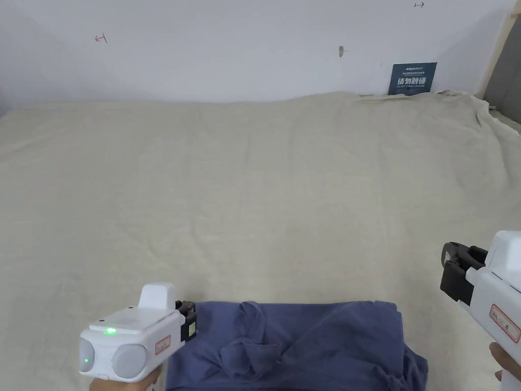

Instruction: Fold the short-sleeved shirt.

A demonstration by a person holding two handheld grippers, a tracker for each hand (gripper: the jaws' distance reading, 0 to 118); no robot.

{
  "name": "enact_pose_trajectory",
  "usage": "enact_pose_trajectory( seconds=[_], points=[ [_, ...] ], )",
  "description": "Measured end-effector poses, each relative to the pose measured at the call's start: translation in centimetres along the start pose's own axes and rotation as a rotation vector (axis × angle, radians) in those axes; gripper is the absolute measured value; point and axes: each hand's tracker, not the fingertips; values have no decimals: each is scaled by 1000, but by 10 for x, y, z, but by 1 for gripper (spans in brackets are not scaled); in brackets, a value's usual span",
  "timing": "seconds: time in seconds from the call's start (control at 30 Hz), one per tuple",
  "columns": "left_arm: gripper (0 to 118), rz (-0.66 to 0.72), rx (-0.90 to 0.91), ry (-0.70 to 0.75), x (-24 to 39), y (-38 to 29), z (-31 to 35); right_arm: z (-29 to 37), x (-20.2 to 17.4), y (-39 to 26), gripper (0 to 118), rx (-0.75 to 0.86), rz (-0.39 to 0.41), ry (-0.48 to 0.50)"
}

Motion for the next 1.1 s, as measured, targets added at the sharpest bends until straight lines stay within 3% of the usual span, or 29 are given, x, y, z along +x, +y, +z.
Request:
enact_pose_trajectory(
  seconds=[0.4,0.83,1.1],
  points=[
    [0,-63,-80,-69,65,-45,-34,3,13,-4,1,-11,-13,-24],
    [0,-111,-93,-173,132,-47,-48,9,28,-4,1,-11,-24,-52],
    [0,-57,-69,-211,116,-25,-23,11,30,-2,1,-9,-21,-61]
  ],
)
